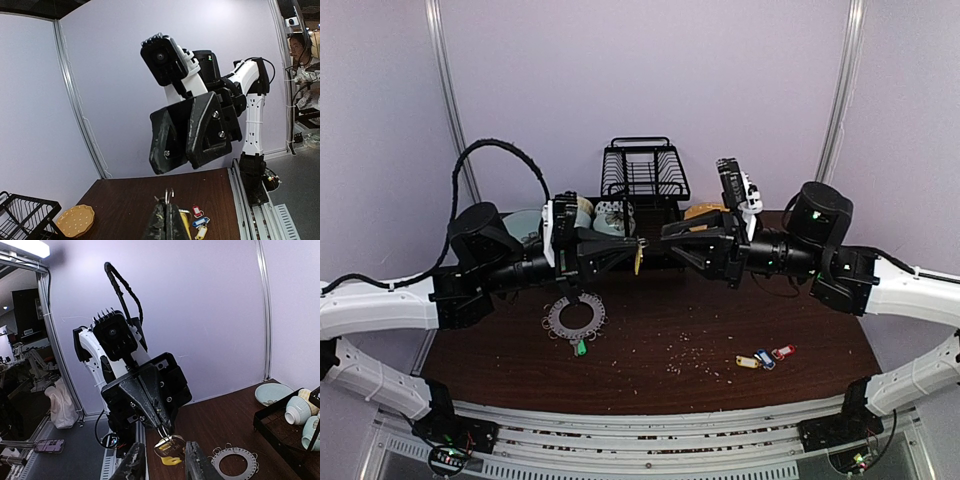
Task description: Put the keys on the keyring
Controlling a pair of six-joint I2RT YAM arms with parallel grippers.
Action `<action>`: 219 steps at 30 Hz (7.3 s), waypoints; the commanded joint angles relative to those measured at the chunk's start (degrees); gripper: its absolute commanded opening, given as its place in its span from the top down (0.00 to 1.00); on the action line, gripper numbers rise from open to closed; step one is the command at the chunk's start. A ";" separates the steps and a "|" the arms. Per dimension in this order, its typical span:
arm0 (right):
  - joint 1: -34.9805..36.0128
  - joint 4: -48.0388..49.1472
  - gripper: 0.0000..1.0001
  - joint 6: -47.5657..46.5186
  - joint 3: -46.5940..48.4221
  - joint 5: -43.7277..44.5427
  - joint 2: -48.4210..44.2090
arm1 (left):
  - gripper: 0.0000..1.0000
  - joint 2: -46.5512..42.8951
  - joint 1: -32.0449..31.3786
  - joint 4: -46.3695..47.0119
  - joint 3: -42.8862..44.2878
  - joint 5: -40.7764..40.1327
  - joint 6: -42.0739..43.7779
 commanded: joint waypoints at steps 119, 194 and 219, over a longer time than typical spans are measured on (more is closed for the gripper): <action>-4.84 -0.83 1.00 -3.18 -14.51 -1.01 -13.84 | 0.38 39.50 18.31 -60.06 12.49 -24.22 -2.97; -5.44 -2.64 1.00 -3.12 -16.24 -0.54 -15.37 | 0.54 33.29 21.92 -53.81 18.25 -2.16 52.92; -5.72 -3.55 1.00 -3.36 -15.33 -0.46 -14.90 | 0.68 47.52 21.04 -63.86 28.63 -6.88 62.96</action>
